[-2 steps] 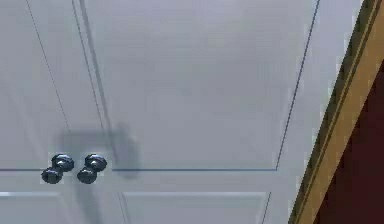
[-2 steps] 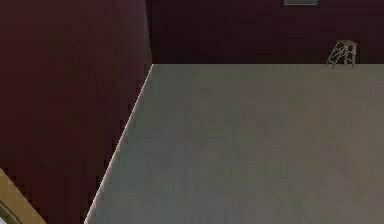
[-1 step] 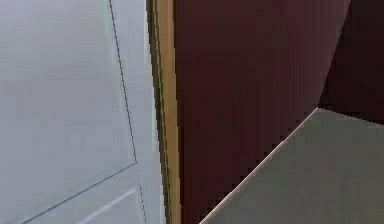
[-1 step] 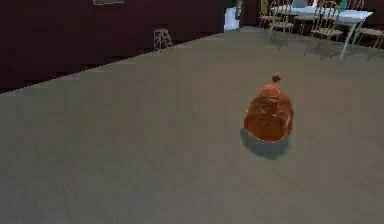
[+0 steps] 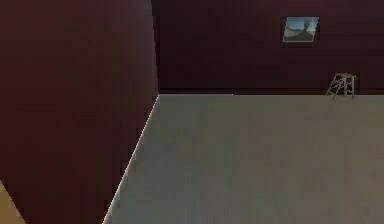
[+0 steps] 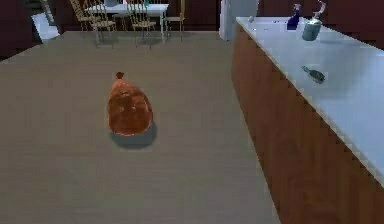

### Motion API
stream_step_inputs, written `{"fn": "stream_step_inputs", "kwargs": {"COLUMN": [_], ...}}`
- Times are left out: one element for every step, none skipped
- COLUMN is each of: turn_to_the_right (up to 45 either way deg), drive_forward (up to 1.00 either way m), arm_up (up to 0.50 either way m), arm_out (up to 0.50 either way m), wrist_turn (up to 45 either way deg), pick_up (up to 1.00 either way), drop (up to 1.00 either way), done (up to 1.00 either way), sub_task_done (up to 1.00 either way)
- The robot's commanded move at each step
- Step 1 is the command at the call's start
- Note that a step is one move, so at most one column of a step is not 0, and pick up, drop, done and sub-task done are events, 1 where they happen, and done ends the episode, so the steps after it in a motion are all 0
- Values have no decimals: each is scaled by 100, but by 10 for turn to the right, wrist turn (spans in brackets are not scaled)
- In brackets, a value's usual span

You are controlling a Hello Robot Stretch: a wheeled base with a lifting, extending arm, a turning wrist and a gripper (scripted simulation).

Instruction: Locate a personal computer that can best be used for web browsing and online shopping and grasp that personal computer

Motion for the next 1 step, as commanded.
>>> {"fn": "stream_step_inputs", "kwargs": {"turn_to_the_right": [450], "drive_forward": [0], "arm_up": [0], "arm_out": [0], "wrist_turn": [0], "pick_up": [0], "drop": [0], "done": [0], "sub_task_done": [0]}}
